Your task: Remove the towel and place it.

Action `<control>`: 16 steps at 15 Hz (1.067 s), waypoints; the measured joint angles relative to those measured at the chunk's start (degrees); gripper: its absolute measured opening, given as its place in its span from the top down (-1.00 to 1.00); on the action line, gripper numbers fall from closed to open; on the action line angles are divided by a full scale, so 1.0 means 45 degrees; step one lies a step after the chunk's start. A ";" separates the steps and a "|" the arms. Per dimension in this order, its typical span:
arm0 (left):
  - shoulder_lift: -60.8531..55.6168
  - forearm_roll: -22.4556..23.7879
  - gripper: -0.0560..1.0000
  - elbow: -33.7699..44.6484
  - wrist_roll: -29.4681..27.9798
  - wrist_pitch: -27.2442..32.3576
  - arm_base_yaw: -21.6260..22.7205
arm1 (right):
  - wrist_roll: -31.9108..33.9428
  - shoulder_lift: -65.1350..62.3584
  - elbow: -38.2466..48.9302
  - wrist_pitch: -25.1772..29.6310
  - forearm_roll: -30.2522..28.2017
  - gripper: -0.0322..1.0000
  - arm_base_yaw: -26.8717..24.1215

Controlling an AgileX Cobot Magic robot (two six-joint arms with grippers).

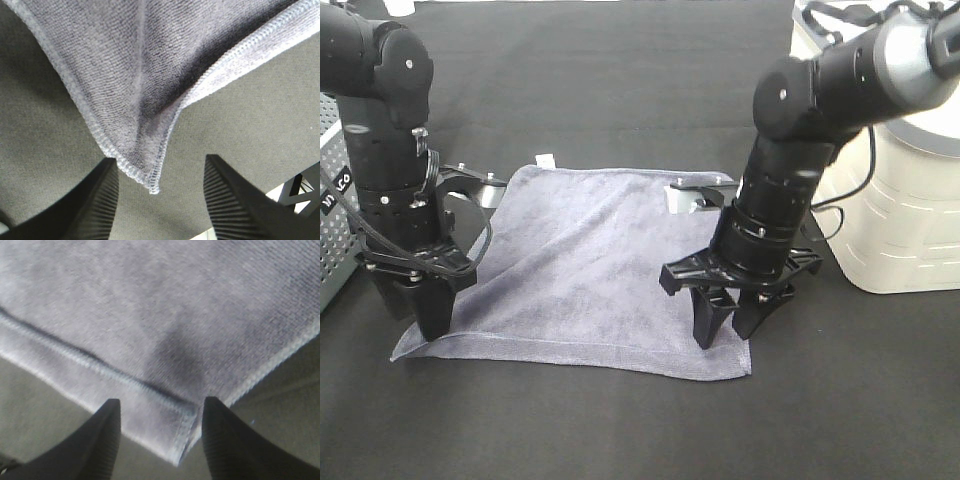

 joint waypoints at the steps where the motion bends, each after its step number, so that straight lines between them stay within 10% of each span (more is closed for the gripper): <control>1: 0.0000 0.0000 -0.05 0.0000 0.0000 0.0000 0.0000 | 0.0013 0.0000 0.0064 -0.0357 0.0013 0.00 0.0000; 16: 0.0000 0.0000 -0.05 0.0000 -0.0013 -0.0191 0.0000 | 0.3336 -0.0013 0.0395 -0.1719 -0.3973 0.11 0.1566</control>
